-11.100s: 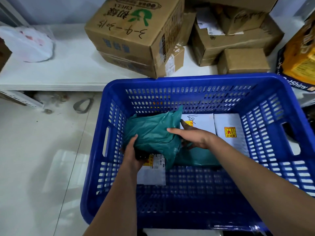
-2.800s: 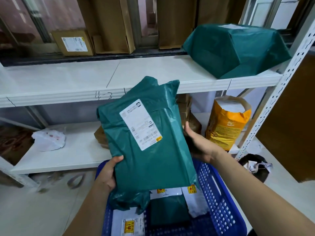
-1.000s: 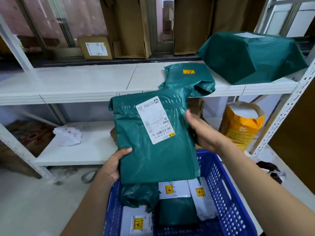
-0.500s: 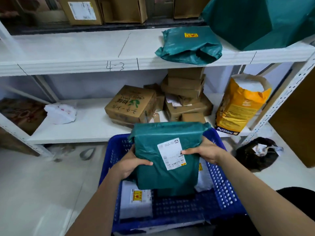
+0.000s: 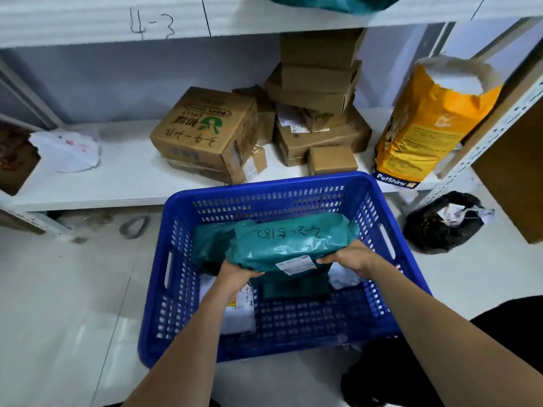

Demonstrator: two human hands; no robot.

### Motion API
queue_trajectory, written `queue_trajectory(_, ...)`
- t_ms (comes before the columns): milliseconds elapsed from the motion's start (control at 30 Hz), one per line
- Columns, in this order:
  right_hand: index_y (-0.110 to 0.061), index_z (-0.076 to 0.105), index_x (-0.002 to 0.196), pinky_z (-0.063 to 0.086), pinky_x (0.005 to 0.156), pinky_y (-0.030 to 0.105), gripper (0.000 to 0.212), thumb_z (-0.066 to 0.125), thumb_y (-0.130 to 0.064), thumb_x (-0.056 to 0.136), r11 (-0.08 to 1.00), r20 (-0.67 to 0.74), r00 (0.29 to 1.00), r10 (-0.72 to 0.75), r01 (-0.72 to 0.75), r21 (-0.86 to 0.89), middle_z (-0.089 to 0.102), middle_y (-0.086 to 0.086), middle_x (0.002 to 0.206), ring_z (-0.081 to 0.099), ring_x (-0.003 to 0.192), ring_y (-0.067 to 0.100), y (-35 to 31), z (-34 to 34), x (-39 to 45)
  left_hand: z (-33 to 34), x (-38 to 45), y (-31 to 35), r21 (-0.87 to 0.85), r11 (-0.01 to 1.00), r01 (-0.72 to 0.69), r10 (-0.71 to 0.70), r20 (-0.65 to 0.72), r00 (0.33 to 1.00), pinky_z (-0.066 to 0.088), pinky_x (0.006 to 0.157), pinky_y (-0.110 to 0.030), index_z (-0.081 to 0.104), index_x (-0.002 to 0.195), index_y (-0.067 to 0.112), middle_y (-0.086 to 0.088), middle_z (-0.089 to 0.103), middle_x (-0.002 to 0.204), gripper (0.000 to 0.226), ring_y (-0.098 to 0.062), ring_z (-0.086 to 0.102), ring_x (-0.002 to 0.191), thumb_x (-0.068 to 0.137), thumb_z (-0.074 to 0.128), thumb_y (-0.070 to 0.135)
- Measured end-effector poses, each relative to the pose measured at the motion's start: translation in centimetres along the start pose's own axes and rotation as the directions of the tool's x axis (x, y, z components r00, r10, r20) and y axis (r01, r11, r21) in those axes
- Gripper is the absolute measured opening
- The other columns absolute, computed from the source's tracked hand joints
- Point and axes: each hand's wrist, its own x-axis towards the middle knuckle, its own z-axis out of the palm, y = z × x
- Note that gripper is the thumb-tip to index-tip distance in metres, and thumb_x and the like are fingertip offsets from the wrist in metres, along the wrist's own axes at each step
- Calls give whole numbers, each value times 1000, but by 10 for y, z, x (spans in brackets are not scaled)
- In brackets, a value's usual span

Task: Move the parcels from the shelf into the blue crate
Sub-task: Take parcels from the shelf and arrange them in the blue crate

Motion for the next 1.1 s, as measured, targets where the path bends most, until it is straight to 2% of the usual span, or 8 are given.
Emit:
queue_trajectory(167, -8, 62, 121, 50, 99, 40, 62, 83, 10, 66, 1000, -11, 1000, -16, 16, -5, 68, 3, 119, 60, 115, 25, 23, 8, 25, -1, 11, -13, -29, 999, 34, -32, 69, 997, 54, 83, -27, 47, 134, 24, 0, 62, 122, 73, -18, 60, 106, 77, 71, -15)
queue_trajectory(333, -9, 61, 124, 46, 105, 44, 61, 81, 9, 69, 1000, 23, 1000, -2, 2, 31, 67, 2, 121, 59, 115, 23, 33, 3, 42, -1, 22, -5, 418, 898, -138, 371, -550, 748, 48, 100, -47, 53, 133, 16, -13, 49, 137, 45, -31, 51, 122, 91, 48, 2)
queue_trajectory(400, -9, 61, 125, 45, 106, 43, 60, 79, 10, 71, 1000, 55, 998, 27, -26, -13, 66, 2, 122, 58, 116, 23, 26, 0, 45, 20, 20, 13, 668, 683, -296, 656, -382, 651, 39, 109, -49, 52, 135, 17, -10, 47, 140, 39, -28, 45, 129, 97, 42, 17)
queue_trajectory(533, -8, 53, 131, 48, 99, 39, 49, 60, 11, 86, 1000, -184, 983, 13, -16, -17, 62, 9, 125, 57, 118, 28, 12, -4, 43, 64, 29, 18, 900, 345, -266, 590, 12, 807, 10, 120, -56, 30, 151, 33, -1, 27, 159, 50, -24, 19, 148, 103, 20, 42)
queue_trajectory(633, -8, 43, 135, 48, 96, 43, 54, 52, 5, 83, 994, -744, 663, -89, 110, -20, 54, 16, 129, 53, 116, 32, -6, 2, 31, 70, 37, 9, 931, 322, -169, 537, -33, 843, 8, 118, -59, 22, 153, 36, 2, 22, 161, 53, -23, 13, 149, 103, 13, 47)
queue_trajectory(700, -11, 48, 131, 43, 100, 40, 49, 50, -1, 84, 852, -706, 478, -522, 256, -457, 52, 12, 130, 49, 118, 27, -26, 24, 24, 72, 36, 11, 934, 322, -154, 543, -49, 838, 10, 117, -59, 21, 154, 34, 1, 23, 160, 53, -23, 14, 149, 103, 15, 46)
queue_trajectory(833, -24, 47, 139, 9, 121, 48, 45, 23, -38, 103, 486, -140, 804, -578, 201, -851, 35, 7, 155, 23, 146, 26, -32, 66, 43, 67, 32, 12, 922, 349, -167, 525, -45, 850, 20, 115, -55, 22, 154, 33, 3, 22, 159, 52, -20, 14, 148, 103, 19, 46)
queue_trajectory(1100, -14, 28, 146, 27, 109, 55, 63, 19, -55, 99, 535, -346, 898, -272, -158, -830, 18, 19, 158, 26, 142, 41, -31, 67, 58, 71, 42, 31, 717, 693, -78, 347, -236, 908, 42, 102, -44, 24, 153, 26, 0, 18, 158, 53, -25, 19, 144, 104, 25, 44)
